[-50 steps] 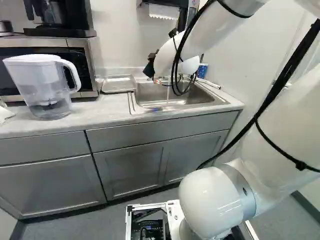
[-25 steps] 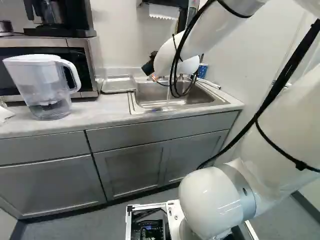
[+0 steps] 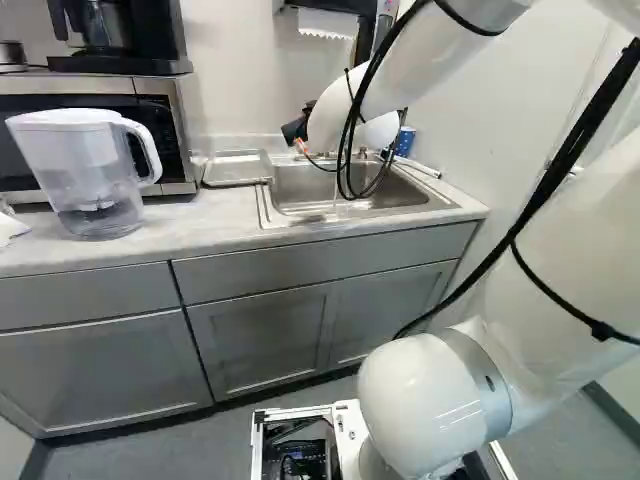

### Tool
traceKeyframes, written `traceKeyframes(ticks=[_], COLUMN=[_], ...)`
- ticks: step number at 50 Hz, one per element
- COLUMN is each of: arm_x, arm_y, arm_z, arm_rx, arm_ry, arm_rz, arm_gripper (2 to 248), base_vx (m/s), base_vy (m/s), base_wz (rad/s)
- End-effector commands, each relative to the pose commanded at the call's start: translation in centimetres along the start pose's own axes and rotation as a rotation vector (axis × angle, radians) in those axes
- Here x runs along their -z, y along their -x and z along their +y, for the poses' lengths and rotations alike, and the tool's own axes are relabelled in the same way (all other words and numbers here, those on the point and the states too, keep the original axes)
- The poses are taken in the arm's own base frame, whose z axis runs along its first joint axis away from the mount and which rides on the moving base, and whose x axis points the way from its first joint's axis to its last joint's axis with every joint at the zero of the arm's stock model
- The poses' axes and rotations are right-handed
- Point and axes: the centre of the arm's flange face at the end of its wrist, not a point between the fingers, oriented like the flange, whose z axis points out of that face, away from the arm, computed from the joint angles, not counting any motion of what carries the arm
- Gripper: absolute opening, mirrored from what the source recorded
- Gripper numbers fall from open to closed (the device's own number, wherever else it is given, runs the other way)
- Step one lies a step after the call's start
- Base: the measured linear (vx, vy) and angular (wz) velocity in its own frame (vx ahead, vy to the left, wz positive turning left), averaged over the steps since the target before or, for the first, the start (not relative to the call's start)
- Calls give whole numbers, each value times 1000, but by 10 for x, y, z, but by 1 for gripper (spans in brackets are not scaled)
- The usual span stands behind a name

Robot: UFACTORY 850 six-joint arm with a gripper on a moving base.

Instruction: Rinse the cup and place it in the tray

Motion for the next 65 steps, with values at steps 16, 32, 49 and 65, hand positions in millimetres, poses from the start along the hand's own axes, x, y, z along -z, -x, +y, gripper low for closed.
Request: traceKeyframes(ticks=[16,32,49,65], arm_x=[0,0,0,0], arm_y=[0,0,0,0], arm_z=[0,0,0,0], arm_rx=[-168,-336,-515,-683], arm_ry=[0,0,0,0], arm_rz=[0,0,0,0], arm_gripper=[125,125,125,125], base_vx=[0,0,0,0], base_vy=[0,0,0,0], base_wz=[0,0,0,0])
